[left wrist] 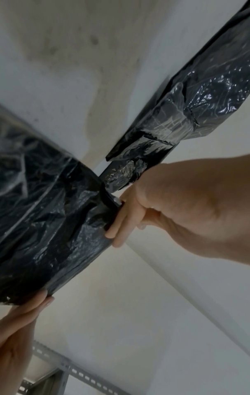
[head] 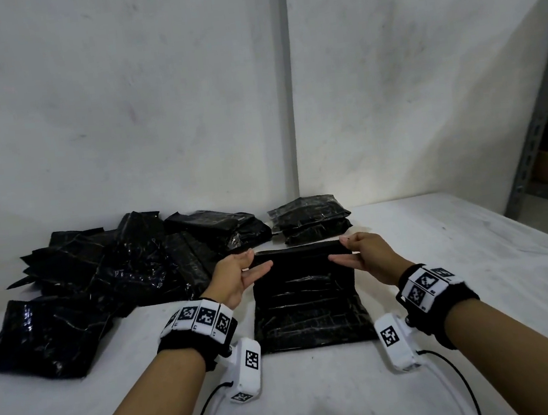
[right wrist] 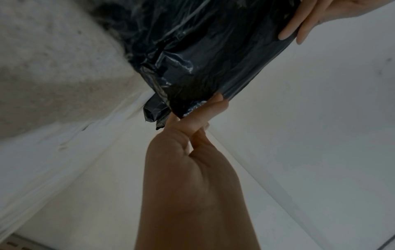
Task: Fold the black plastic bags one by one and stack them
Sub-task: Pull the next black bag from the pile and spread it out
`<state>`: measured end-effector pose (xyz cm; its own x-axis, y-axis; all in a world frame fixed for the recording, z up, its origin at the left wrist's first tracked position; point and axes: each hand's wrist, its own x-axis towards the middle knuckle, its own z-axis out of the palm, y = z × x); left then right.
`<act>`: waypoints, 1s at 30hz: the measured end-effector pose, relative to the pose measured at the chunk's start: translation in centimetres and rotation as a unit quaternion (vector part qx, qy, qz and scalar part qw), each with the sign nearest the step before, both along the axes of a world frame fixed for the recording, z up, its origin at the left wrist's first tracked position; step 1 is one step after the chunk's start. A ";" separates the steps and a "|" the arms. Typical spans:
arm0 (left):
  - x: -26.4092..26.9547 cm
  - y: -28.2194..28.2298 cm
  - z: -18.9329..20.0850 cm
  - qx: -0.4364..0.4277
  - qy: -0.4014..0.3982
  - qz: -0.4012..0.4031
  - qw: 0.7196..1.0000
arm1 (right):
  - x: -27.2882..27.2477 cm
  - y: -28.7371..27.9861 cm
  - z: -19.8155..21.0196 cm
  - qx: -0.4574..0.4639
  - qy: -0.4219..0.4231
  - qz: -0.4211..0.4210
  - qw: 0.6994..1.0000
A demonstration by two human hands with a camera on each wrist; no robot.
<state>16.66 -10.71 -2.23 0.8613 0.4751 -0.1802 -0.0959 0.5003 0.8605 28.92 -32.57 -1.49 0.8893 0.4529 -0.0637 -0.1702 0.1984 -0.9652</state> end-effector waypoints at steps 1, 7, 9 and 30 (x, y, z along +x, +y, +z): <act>0.0 0.0 0.1 -0.008 0.002 0.003 1.000 | -0.1 0.0 0.0 0.005 0.001 -0.006 1.000; 0.3 -0.1 -0.4 -0.014 0.023 0.049 0.998 | 0.0 0.7 0.0 -0.027 -0.018 -0.037 0.999; 0.3 0.1 -0.6 -0.015 0.024 0.054 0.998 | 0.2 0.8 -0.1 -0.027 -0.011 -0.027 0.999; -0.5 1.3 0.1 -0.073 0.056 -0.115 0.989 | -0.2 -0.6 -0.1 -0.029 0.097 0.087 0.991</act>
<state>16.14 -9.44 -2.09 0.9144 0.2304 -0.3327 0.1265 0.6182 0.7758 28.75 -33.14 -1.56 0.7660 0.5892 -0.2570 -0.3814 0.0947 -0.9196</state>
